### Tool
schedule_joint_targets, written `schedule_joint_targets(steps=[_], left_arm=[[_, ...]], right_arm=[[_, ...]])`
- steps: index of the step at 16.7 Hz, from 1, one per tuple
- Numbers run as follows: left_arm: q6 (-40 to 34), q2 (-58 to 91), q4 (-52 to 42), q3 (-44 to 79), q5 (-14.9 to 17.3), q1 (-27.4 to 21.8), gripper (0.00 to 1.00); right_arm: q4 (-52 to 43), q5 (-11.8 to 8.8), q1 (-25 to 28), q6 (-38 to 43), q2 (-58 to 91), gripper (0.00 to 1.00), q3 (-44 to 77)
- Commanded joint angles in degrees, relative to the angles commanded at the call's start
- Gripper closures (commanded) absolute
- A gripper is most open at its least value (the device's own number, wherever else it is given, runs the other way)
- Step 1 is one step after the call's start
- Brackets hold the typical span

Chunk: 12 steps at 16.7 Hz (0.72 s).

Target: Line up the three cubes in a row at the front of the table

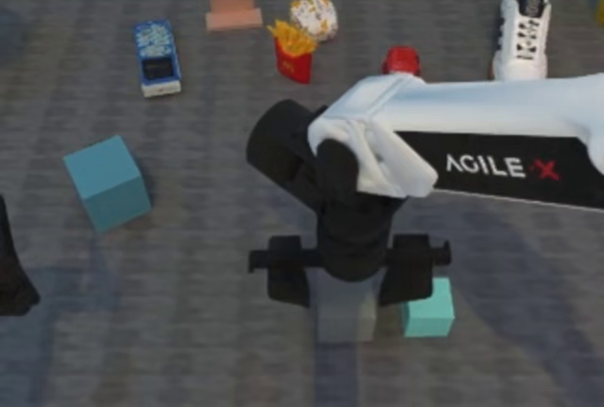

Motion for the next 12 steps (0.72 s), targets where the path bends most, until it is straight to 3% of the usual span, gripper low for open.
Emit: schedule_joint_targets(steps=[12], left_arm=[[0.00, 0.00, 0.00, 0.00, 0.00, 0.00, 0.00]], right_arm=[[-2.34, -0.01, 0.08, 0.01, -0.60, 0.00, 1.79]])
